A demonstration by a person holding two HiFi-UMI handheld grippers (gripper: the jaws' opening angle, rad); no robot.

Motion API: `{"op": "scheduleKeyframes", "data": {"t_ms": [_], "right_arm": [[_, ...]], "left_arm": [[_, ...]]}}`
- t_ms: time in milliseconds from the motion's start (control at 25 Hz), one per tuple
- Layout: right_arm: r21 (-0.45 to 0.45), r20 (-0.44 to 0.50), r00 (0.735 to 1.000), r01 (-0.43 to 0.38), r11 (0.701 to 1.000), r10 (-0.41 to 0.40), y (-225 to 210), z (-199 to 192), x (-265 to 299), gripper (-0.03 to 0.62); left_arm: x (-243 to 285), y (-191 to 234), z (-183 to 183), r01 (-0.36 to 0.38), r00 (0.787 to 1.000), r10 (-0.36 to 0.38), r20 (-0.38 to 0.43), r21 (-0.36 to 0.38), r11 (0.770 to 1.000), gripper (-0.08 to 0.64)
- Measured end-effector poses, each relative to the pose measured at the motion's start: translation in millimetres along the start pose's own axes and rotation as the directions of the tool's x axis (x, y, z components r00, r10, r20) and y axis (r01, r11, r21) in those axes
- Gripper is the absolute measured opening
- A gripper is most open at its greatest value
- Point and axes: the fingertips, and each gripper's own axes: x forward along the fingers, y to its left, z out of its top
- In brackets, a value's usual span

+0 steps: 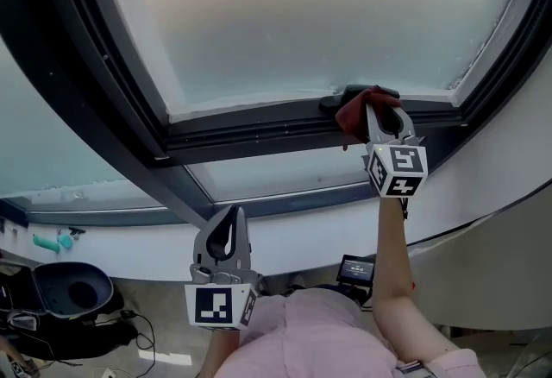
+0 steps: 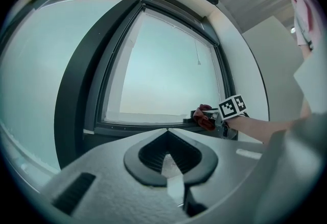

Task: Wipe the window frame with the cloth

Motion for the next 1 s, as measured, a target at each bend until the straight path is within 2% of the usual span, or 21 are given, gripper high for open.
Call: {"op": "scheduleKeyframes", "data": {"t_ms": [320, 520, 640, 800, 1000], "right_arm": [[-0.11, 0.024, 0.996, -0.083, 0.99, 0.086, -2, -7, 2, 0.067], [-0.082, 0.027, 0.996, -0.087, 0.993, 0.089, -25, -17, -4, 0.067], [-0.095, 0.032, 0.994, -0.1, 0.99, 0.103, -32, -20, -5, 0.067], [-0.075, 0.036, 0.996, -0.082, 0.994, 0.085, -48, -25, -12, 0.066], [0.002, 0.019, 0.999, 0.031, 1.0, -0.031, -98, -36, -19, 0.067]], "left_arm": [[24, -39, -4, 0.001, 1.0, -0.001, 0.005, 0.005, 1.0, -0.003], [31, -57, -7, -0.008, 1.0, 0.008, 0.005, 0.008, 1.0, -0.003], [35, -68, -7, -0.007, 1.0, 0.007, 0.009, 0.01, 1.0, -0.003], [35, -77, -8, -0.014, 1.0, 0.014, 0.01, 0.012, 1.0, -0.003], [34, -79, -8, -0.031, 0.999, 0.03, 0.009, 0.018, 0.999, -0.003]]}}
